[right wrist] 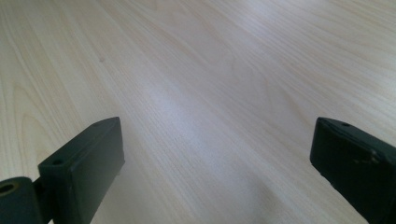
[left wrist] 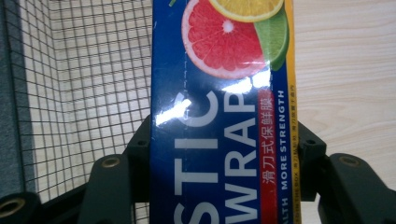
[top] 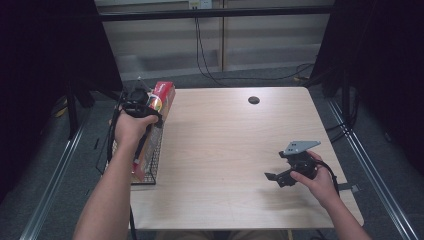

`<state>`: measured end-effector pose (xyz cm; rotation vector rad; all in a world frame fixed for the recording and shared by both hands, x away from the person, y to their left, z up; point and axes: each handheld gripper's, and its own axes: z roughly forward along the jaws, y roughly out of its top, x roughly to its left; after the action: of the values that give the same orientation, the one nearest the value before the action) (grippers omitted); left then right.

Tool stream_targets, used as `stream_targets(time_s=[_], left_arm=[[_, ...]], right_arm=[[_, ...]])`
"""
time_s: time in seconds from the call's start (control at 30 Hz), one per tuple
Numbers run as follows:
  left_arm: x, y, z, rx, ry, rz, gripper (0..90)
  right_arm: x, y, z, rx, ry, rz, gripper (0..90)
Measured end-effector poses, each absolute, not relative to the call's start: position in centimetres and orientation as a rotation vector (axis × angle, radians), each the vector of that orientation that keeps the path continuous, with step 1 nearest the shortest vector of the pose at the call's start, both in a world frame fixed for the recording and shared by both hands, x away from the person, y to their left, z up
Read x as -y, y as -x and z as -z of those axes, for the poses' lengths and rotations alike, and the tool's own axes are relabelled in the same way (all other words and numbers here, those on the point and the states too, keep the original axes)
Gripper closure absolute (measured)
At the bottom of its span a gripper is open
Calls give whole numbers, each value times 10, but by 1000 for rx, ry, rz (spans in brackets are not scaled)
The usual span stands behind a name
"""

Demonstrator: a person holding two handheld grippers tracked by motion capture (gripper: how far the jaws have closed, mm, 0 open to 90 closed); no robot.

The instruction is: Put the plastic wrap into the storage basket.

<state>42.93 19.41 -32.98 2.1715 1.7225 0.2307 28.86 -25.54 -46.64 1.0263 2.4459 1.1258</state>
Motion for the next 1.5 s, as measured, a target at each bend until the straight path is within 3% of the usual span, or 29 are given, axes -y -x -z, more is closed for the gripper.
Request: stream_targets(time_s=[1.5], left_arm=[[-227, -423, 344, -1901, -2042, -246, 424]], right_arm=[[253, -288, 465, -2449, -1011, -1131, 25]])
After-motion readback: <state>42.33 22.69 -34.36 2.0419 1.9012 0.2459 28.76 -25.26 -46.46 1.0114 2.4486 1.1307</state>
